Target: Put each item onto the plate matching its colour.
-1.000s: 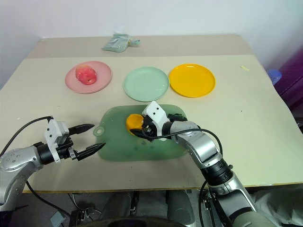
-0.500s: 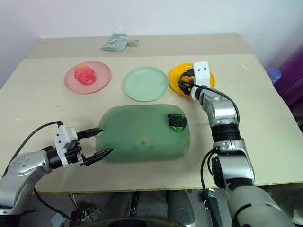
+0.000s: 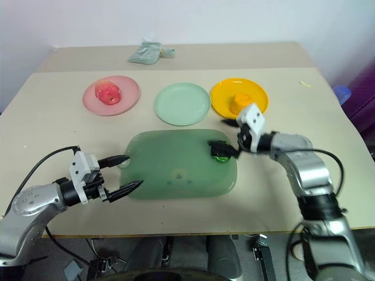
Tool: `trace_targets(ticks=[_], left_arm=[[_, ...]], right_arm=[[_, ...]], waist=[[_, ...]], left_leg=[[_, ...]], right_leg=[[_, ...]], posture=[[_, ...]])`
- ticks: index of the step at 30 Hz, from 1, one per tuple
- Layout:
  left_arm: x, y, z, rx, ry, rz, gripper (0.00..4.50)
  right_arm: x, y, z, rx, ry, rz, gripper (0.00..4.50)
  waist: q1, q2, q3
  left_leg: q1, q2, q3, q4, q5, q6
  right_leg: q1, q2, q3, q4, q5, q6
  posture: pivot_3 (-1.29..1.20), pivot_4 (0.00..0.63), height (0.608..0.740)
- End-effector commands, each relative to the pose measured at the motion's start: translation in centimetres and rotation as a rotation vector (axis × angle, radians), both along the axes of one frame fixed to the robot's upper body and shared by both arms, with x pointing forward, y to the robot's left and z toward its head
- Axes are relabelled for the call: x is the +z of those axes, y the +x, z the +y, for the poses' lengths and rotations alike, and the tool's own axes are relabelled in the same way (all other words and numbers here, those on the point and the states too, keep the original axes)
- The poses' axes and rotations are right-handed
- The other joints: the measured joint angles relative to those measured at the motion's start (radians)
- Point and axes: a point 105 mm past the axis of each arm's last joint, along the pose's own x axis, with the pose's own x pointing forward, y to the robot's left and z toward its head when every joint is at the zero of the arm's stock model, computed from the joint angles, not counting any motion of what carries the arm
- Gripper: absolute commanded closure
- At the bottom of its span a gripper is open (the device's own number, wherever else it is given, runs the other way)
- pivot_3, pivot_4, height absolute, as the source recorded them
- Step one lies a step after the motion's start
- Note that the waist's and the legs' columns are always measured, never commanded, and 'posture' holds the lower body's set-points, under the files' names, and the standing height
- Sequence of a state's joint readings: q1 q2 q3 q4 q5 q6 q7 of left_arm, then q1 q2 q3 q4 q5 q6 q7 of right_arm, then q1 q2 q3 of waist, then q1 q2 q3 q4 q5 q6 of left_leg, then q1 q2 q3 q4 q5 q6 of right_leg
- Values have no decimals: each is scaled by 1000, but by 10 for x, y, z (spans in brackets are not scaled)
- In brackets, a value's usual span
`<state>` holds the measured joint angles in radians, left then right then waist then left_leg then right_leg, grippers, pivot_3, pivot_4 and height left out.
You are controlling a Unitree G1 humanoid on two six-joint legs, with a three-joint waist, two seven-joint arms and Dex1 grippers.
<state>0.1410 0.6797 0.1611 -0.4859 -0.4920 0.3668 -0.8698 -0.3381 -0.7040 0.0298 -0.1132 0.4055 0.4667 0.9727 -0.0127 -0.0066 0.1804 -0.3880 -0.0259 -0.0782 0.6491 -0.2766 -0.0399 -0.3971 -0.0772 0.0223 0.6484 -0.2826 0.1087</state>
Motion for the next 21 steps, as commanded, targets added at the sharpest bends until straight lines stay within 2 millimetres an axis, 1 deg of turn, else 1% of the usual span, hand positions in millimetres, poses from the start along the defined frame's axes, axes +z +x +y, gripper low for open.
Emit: trace_targets(ticks=[1,2,3,4,5,6,7,9,10,12,13,14,16,17,19,20,21], left_arm=[[15,1,-6,-46,-10,-38,0],[17,2,-7,-51,-14,-40,0],[20,3,-9,-57,-16,-43,0],[21,4,-9,-61,-16,-44,0],[22,4,-9,-62,-14,-46,0],[22,4,-7,-58,-13,-47,0],[22,3,-5,-48,-14,-48,0],[23,4,0,-20,-26,-51,0],[24,6,8,18,-35,-56,0],[27,13,30,134,-50,-79,0],[28,15,35,169,-53,-86,0],[29,17,43,210,-57,-96,0],[31,17,52,256,-66,-106,0],[31,17,53,270,-66,-108,0],[30,15,54,277,-62,-108,0],[28,13,53,278,-59,-106,0],[27,11,52,280,-55,-104,0]], right_arm=[[-7,-10,5,46,-58,8,42],[-13,-7,4,31,-78,10,42],[-18,-2,4,5,-94,6,275],[-21,1,4,-13,-105,2,602],[-17,5,8,-22,-87,-13,910],[-8,7,14,-16,-57,-38,1350],[0,9,21,-8,-22,-58,1939],[11,12,31,-3,26,-83,2812],[16,17,39,-5,43,-97,2812],[24,36,61,-39,59,-143,2812],[27,43,68,-55,61,-154,2812],[28,59,76,-121,84,-137,2812],[27,89,91,-240,93,-106,2812],[27,101,98,-279,90,-101,2812],[26,115,108,-312,88,-96,2812],[27,123,113,-333,110,-88,2459],[29,129,117,-347,145,-63,2014]], waist=[[-6,0,0],[-8,0,0],[-9,1,0],[-8,1,0],[-7,0,0],[-8,1,0],[-7,1,0],[-5,1,0],[-4,1,0],[-8,1,0],[-10,1,0],[-10,1,0],[-11,1,0],[-10,1,0],[0,1,0],[0,0,0],[-1,0,0]], left_leg=[[1,0,0,0,0,0],[1,0,0,0,0,0],[1,1,0,0,0,0],[1,1,0,-1,0,0],[1,1,0,-1,0,0],[1,1,0,-1,0,0],[0,1,0,-1,0,0],[-1,1,0,-1,0,0],[-1,1,0,-1,0,0],[-1,1,0,-1,0,0],[-1,1,0,-1,0,-1],[-1,1,0,-1,0,-1],[-1,2,0,-1,1,-2],[-2,1,0,-1,2,-3],[-3,1,0,-2,2,-4],[-5,0,-1,-2,3,-5],[-5,0,-1,-2,4,-8]], right_leg=[[0,0,0,0,0,0],[0,1,0,0,0,0],[0,1,0,0,0,0],[-1,1,0,1,0,0],[-1,2,0,1,0,0],[-1,2,0,0,0,0],[-1,2,1,0,0,0],[-2,2,1,0,0,0],[-2,2,1,0,0,0],[-3,1,1,0,0,0],[-3,2,1,0,0,0],[-4,2,1,1,0,0],[-5,3,1,1,0,-1],[-5,2,1,2,0,-1],[-7,2,1,2,1,-1],[-8,2,0,1,1,-1],[-8,1,1,1,1,-1]], posture=[[0,150,740],[0,150,740],[0,150,740],[0,150,740],[0,150,740],[0,150,740],[0,150,740],[0,150,740],[0,150,740],[0,150,740],[0,150,740],[0,150,740],[0,150,740],[0,150,740],[0,150,740],[0,150,740],[0,150,740]])
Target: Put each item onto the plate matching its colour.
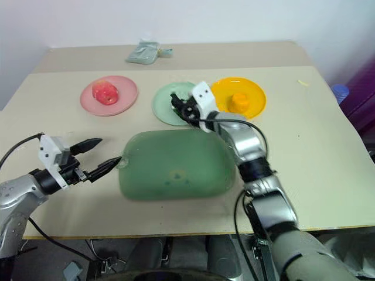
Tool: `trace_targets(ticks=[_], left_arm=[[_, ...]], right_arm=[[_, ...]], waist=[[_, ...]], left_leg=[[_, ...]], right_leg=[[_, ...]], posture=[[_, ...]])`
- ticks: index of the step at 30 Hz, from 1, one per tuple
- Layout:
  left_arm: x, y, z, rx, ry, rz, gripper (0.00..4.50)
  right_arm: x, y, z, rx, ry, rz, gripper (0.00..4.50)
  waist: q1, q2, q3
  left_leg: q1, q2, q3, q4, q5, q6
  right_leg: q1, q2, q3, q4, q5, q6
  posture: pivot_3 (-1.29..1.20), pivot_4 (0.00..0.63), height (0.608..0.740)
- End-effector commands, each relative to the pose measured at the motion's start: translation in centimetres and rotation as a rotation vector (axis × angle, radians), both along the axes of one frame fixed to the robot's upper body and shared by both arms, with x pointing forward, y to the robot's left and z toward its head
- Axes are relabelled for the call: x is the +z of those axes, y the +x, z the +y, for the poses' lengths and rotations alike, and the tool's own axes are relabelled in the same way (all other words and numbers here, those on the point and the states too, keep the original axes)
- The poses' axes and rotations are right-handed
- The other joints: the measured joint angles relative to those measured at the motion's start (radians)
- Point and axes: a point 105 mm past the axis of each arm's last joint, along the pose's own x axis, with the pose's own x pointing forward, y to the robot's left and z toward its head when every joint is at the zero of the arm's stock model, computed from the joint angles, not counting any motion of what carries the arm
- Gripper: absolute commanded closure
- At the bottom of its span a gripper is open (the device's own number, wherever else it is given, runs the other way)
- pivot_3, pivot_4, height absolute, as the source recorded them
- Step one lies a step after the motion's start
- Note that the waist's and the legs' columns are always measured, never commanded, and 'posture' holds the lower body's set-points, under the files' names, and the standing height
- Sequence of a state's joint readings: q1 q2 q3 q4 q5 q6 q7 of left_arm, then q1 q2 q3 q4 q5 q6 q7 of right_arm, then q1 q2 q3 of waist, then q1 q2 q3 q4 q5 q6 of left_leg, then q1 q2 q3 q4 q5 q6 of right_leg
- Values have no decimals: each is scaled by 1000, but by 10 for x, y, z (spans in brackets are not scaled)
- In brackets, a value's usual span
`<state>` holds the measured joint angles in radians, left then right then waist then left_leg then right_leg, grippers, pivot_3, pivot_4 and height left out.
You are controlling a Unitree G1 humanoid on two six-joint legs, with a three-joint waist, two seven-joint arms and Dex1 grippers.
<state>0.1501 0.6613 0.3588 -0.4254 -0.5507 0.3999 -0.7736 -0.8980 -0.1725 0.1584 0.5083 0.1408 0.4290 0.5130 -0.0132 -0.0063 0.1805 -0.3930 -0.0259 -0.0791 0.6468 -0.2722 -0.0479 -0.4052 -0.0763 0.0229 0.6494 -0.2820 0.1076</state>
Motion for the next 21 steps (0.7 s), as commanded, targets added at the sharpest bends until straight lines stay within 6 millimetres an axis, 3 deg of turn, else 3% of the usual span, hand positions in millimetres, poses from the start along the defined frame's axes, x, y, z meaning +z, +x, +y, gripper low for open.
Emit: trace_targets(ticks=[1,4,9,11,15,21], left_arm=[[7,-6,-1,7,13,-48,0],[6,-8,0,40,20,-61,0],[6,-9,24,187,30,-81,0],[4,-10,44,283,48,-85,0],[-3,-16,89,477,86,-55,0],[-18,-31,120,577,101,3,0]], right_arm=[[9,22,2,-75,75,1,1687],[18,28,-2,-79,58,-73,103],[32,11,-46,2,29,-219,39],[35,-6,-78,40,26,-247,39],[16,-47,-148,59,-30,-147,39],[-8,-95,-205,29,-59,28,39]], waist=[[-2,0,0],[-1,0,0],[-1,0,0],[1,0,0],[0,0,0],[-12,1,0]], left_leg=[[0,-1,1,0,0,0],[-1,-2,1,0,0,0],[0,-1,1,0,-2,4],[-1,-1,1,0,-2,4],[0,-1,1,0,-3,6],[2,3,4,0,-3,6]], right_leg=[[0,-1,0,0,0,0],[0,-2,0,-1,0,0],[0,-2,0,0,0,0],[0,-2,0,0,0,0],[1,-2,-1,-1,0,0],[2,1,1,-1,0,0]], posture=[[0,150,740],[0,150,740],[0,150,740],[0,150,740],[0,150,740],[0,150,740]])
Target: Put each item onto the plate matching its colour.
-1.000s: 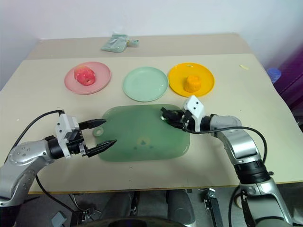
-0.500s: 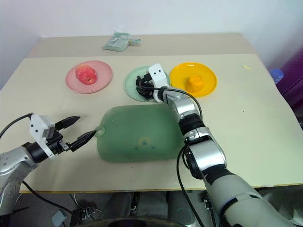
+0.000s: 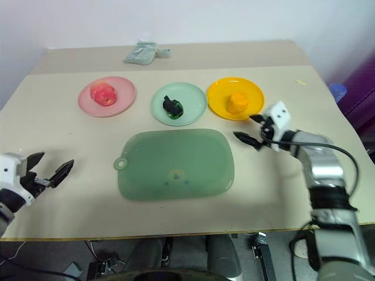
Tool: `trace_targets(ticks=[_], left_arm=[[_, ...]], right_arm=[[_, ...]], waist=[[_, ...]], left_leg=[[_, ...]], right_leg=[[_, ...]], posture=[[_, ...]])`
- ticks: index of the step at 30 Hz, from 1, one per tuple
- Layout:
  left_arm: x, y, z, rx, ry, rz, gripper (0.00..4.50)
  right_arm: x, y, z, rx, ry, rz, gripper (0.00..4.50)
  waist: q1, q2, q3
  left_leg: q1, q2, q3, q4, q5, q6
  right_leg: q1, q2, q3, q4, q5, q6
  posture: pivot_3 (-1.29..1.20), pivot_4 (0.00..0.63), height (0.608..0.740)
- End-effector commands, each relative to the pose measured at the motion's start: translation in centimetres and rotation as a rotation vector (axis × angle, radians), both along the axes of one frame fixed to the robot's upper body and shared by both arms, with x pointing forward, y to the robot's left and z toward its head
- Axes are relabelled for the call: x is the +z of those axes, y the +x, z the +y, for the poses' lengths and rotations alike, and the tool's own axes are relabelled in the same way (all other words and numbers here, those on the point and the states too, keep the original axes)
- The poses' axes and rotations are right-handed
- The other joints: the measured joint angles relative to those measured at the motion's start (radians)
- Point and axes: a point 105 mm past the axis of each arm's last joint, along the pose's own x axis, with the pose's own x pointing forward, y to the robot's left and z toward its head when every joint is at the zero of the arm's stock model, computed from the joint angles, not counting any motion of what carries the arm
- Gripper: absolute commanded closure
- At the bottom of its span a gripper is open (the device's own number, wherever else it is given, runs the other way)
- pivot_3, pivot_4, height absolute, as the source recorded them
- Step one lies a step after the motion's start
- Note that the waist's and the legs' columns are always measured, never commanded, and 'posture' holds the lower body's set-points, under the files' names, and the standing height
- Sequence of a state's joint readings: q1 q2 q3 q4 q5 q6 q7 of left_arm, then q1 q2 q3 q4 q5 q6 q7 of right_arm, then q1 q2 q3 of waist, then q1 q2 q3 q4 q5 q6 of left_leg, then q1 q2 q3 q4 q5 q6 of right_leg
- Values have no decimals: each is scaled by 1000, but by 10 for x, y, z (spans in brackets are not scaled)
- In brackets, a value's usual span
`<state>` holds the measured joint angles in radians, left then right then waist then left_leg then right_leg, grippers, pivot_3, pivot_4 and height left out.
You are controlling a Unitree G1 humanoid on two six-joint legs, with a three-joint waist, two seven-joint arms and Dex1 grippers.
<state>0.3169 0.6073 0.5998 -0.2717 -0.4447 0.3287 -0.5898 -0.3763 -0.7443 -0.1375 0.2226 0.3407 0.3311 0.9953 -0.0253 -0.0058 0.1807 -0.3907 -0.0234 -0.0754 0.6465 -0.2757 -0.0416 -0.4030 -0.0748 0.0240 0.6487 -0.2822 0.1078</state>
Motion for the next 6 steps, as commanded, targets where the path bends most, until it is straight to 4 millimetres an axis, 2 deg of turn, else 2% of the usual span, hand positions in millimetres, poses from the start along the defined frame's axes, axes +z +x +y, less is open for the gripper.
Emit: trace_targets(ticks=[1,6], left_arm=[[6,-8,15,41,32,-21,0],[1,-9,11,42,21,-15,0]], right_arm=[[12,-16,-9,17,18,-7,39],[3,-20,-19,-32,13,19,39]], waist=[[1,0,0],[9,0,0]], left_leg=[[0,0,0,0,0,0],[0,0,0,1,0,0]], right_leg=[[0,0,0,0,0,0],[1,-1,0,0,0,0]], posture=[[0,150,740],[0,150,740]])
